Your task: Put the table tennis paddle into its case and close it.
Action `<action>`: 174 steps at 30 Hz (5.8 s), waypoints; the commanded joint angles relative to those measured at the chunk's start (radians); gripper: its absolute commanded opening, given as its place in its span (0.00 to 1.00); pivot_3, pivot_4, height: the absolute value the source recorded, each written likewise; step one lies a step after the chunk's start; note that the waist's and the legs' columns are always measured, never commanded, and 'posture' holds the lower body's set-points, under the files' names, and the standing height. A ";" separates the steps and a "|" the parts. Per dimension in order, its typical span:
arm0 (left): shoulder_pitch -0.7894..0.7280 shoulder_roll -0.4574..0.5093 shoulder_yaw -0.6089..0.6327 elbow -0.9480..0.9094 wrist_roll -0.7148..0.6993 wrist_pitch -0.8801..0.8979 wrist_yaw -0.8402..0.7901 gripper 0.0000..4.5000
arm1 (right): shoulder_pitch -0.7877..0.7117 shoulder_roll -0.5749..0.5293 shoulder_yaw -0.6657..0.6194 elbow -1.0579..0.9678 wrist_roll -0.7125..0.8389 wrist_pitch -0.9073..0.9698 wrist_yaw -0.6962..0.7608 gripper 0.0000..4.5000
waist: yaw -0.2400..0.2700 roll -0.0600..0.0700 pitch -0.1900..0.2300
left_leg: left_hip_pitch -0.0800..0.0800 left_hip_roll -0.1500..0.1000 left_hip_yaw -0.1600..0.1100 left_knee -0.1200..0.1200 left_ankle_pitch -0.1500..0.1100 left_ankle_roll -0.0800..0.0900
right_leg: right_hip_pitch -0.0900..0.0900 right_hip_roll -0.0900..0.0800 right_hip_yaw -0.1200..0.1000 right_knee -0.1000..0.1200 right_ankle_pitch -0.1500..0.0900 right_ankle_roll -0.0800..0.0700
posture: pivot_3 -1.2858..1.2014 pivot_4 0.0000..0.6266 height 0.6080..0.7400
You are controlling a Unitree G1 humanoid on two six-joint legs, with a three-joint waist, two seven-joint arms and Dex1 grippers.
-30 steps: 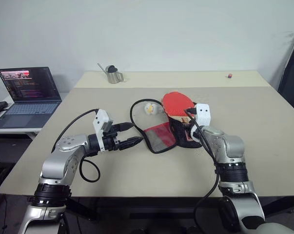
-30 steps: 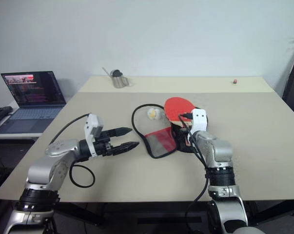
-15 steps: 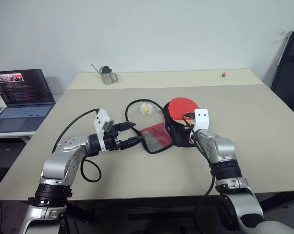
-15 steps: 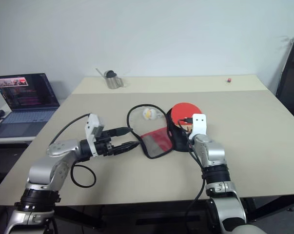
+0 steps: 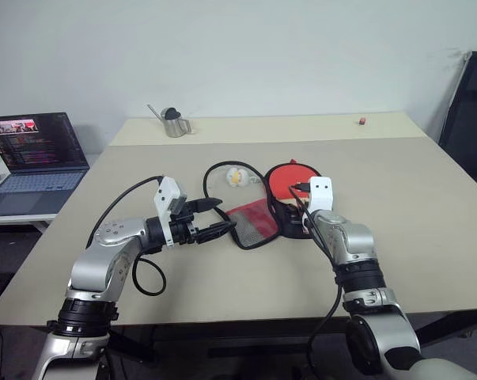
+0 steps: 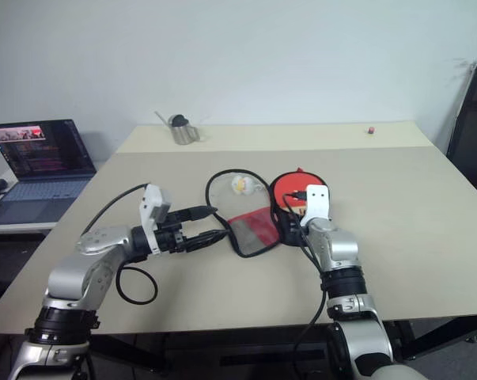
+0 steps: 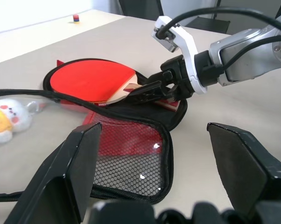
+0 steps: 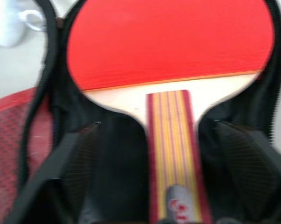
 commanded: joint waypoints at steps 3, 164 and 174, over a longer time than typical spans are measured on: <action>-0.014 -0.003 0.027 -0.004 0.020 -0.042 0.047 0.88 | 0.053 -0.044 0.063 -0.252 0.065 0.094 0.145 0.99 | 0.001 0.000 0.000 | 0.000 0.000 0.000 0.000 0.000 0.000 | 0.000 0.000 0.000 0.000 0.000 0.000 | 0.52 0.24 1.00; -0.006 0.096 -0.018 0.066 0.099 -0.048 -0.220 0.88 | -0.135 -0.215 0.078 0.390 0.052 -0.112 0.722 0.01 | -0.031 -0.012 0.007 | 0.015 0.014 0.022 -0.001 -0.005 -0.001 | 0.001 0.013 0.022 0.002 0.005 -0.002 | 0.52 0.24 1.00; 0.112 0.137 -0.034 -0.102 0.035 0.043 -0.244 0.88 | 0.094 -0.228 0.090 -0.157 0.157 0.238 0.677 0.01 | -0.028 -0.012 0.008 | 0.014 0.019 0.024 -0.003 -0.006 -0.002 | -0.002 0.019 0.024 0.002 0.006 -0.005 | 0.52 0.24 1.00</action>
